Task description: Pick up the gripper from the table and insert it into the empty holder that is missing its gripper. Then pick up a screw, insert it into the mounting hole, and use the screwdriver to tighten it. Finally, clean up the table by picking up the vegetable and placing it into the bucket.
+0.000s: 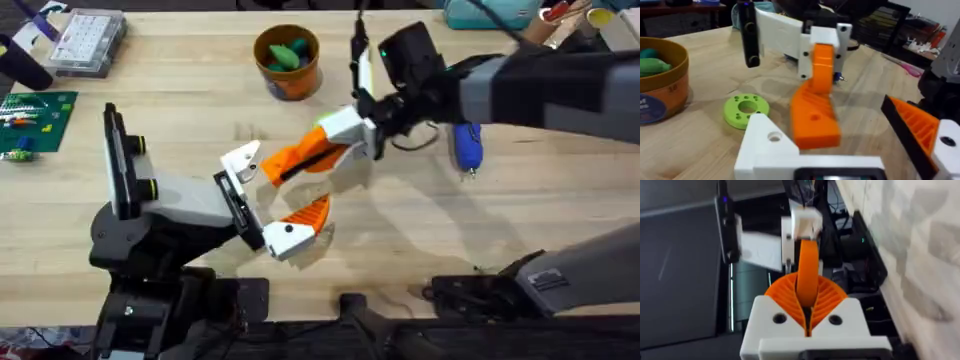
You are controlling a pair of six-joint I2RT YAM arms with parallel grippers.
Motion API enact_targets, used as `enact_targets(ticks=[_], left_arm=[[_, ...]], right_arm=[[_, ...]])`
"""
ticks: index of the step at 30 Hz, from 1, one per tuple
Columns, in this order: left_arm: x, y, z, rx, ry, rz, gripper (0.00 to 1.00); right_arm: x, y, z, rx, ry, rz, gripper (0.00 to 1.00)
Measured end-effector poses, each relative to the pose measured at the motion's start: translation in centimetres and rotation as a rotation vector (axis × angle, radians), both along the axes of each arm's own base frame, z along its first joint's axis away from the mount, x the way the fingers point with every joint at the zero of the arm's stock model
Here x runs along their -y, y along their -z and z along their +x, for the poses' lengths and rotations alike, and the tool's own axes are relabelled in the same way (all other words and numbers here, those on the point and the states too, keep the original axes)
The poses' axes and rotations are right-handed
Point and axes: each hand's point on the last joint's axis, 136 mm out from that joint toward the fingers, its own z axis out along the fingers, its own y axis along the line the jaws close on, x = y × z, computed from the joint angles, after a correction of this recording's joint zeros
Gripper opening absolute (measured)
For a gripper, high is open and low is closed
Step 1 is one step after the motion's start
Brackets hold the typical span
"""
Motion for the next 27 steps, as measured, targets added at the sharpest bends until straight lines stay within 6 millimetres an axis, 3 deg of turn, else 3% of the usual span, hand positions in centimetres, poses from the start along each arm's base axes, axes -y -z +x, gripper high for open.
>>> enact_targets(ticks=[7,11,19,27], left_arm=[[0.5,0.1,-1.0,-0.011,0.063,-0.005,0.990],[0.6,0.1,-1.1,-0.012,0.069,-0.005,0.990],[0.7,0.1,-1.3,0.000,0.084,0.001,0.990],[1.4,0.2,-3.1,0.142,0.202,0.063,0.990]], right_arm=[[3.0,0.0,-3.0,0.005,0.003,-0.014,0.022],[3.6,0.0,-4.4,0.071,-0.019,0.016,0.022],[3.6,0.0,-4.3,0.300,-0.041,0.118,0.022],[3.4,0.0,-3.8,0.396,-0.045,0.159,0.022]])
